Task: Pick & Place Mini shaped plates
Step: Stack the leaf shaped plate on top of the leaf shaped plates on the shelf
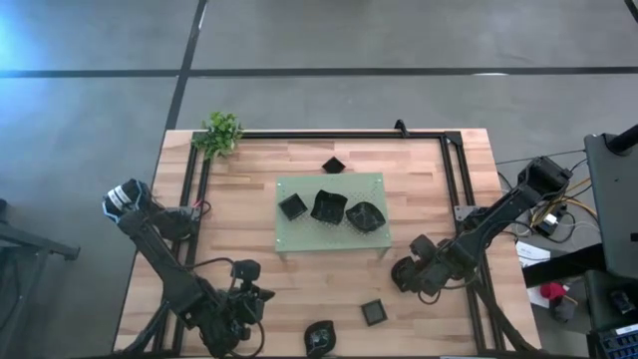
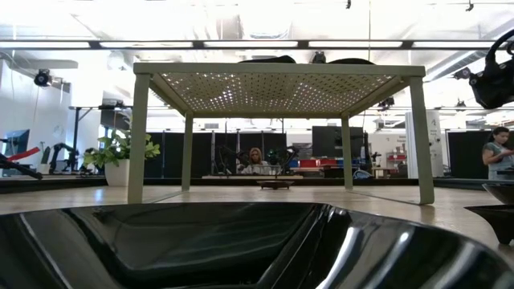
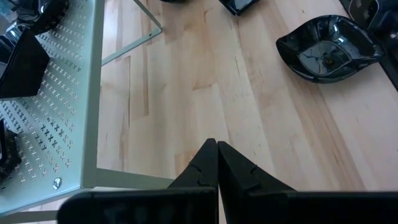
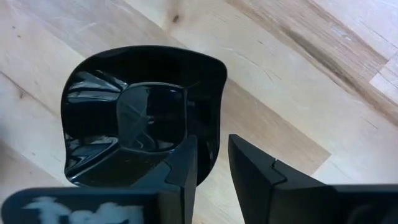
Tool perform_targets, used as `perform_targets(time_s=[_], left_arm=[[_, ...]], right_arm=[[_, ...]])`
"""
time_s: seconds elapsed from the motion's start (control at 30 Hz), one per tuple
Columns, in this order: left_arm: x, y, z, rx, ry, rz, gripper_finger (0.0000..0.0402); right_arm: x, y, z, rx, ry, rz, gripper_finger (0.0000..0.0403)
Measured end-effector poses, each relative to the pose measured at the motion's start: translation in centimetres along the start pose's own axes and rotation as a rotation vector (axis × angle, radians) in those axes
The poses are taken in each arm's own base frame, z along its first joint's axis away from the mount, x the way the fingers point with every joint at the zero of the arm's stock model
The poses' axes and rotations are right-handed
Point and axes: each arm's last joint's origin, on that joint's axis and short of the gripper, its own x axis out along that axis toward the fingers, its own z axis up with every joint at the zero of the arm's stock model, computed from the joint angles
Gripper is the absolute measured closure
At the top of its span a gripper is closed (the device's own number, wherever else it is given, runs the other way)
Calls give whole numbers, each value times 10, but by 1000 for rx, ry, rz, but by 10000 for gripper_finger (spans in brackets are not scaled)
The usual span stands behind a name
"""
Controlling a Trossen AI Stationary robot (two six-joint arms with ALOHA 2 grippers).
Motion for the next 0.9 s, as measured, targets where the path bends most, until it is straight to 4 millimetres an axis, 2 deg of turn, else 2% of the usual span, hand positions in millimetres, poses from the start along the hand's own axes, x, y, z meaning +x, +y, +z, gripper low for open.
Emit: perform_targets(time_s=[0.3,0.53,0.73,0.9], left_arm=[[0,0,0,-4,-2,-1,401],[0,0,1,-9,-6,-3,401],[0,0,1,-10,-6,-3,401],[0,0,1,-12,-6,-3,402]], right_arm=[[3,3,-1,-19,5,48,319],[5,1,-1,-24,3,47,343],[5,1,-1,-48,-1,48,387],[2,4,0,-67,-29,66,394]])
